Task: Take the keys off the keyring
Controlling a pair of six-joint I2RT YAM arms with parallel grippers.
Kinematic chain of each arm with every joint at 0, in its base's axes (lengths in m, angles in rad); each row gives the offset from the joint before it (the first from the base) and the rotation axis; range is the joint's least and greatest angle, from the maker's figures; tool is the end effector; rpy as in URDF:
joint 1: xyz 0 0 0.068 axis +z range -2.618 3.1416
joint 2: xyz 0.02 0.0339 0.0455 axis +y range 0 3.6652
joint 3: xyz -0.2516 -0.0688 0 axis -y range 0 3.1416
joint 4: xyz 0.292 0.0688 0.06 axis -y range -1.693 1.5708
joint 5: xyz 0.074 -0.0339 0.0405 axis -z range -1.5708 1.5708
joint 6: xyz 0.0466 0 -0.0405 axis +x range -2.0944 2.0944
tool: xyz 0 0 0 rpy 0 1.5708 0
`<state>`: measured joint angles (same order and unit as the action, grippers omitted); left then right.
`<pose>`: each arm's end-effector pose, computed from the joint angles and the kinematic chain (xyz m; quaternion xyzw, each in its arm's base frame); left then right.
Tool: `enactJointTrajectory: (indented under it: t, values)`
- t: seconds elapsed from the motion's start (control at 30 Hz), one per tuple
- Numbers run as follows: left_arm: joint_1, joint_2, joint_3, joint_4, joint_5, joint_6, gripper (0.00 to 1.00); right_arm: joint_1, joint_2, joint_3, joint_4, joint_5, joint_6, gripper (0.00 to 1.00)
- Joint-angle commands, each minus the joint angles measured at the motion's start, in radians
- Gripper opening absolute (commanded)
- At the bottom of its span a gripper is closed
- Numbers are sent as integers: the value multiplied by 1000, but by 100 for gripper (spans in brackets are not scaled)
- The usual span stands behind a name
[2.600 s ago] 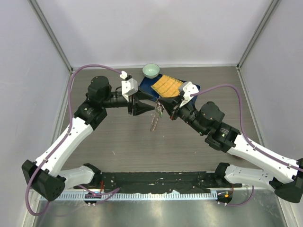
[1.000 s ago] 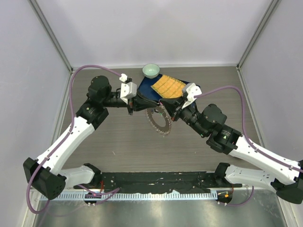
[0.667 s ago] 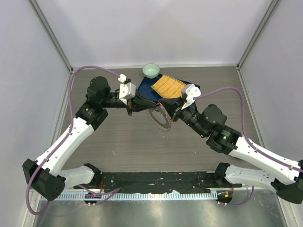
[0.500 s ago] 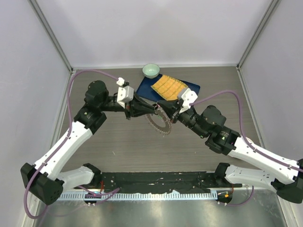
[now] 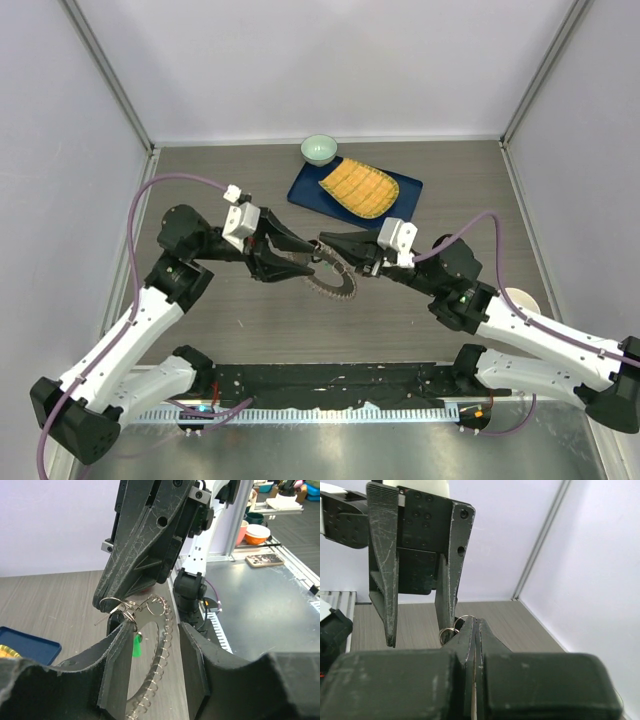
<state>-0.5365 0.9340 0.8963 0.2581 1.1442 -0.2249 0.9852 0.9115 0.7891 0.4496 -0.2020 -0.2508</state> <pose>0.1979 -0.1670 0.3851 0.4990 0.4536 -0.5580 0.4836 0.1449 0.2355 0.3747 -0.4026 0.4249 0.3451 0.7337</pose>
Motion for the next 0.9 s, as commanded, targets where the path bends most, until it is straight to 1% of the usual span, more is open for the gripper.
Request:
enactJointTrajectory:
  t: [0.0, 0.1, 0.23, 0.3, 0.33, 0.37, 0.4, 0.43, 0.47, 0.53, 0.63, 0.67, 0.73, 0.77, 0.8, 0.87]
  values:
    - [-6, -27, -34, 132, 2, -114, 46, -5, 1, -21, 239, -103, 56, 1]
    - [-6, -40, -57, 142, -24, -122, 47, -3, 26, -24, 254, -108, 67, 1]
    - [-6, -49, -91, 167, -109, -122, 47, -23, 53, -53, 311, -108, 87, 1]
    - [-6, -34, -94, 168, -113, -122, 42, -29, 61, -59, 330, -106, 91, 1]
    - [-6, -29, -94, 167, -100, -122, 38, -31, 67, -62, 336, -106, 91, 1]
    - [-6, -26, -94, 168, -95, -120, 25, -40, 73, -67, 346, -103, 93, 0]
    - [-8, -18, -92, 167, -93, -117, 15, -46, 75, -76, 365, -103, 96, 1]
    - [-6, -17, -91, 161, -95, -99, 6, -57, 78, -80, 377, -106, 102, 1]
    - [-8, -15, -89, 142, -113, -88, 0, -78, 81, -86, 392, -109, 119, 1]
    - [-6, -6, -91, 141, -132, -67, 0, -111, 84, -106, 435, -146, 146, 1]
    - [-6, 17, -76, 77, -155, -28, 0, -174, 82, -145, 500, -203, 205, 1]
    - [-6, 23, -71, 63, -156, 10, 0, -189, 79, -157, 508, -214, 209, 1]
    - [-6, 34, -62, 47, -172, 38, 0, -217, 67, -188, 492, -226, 197, 1]
    - [-6, 43, -54, 40, -176, 71, 0, -220, 64, -200, 479, -224, 182, 1]
    - [-6, 46, -51, 33, -185, 82, 0, -220, 55, -227, 456, -220, 151, 1]
    - [-6, 66, -39, 27, -198, 102, 0, -220, 53, -254, 451, -200, 140, 1]
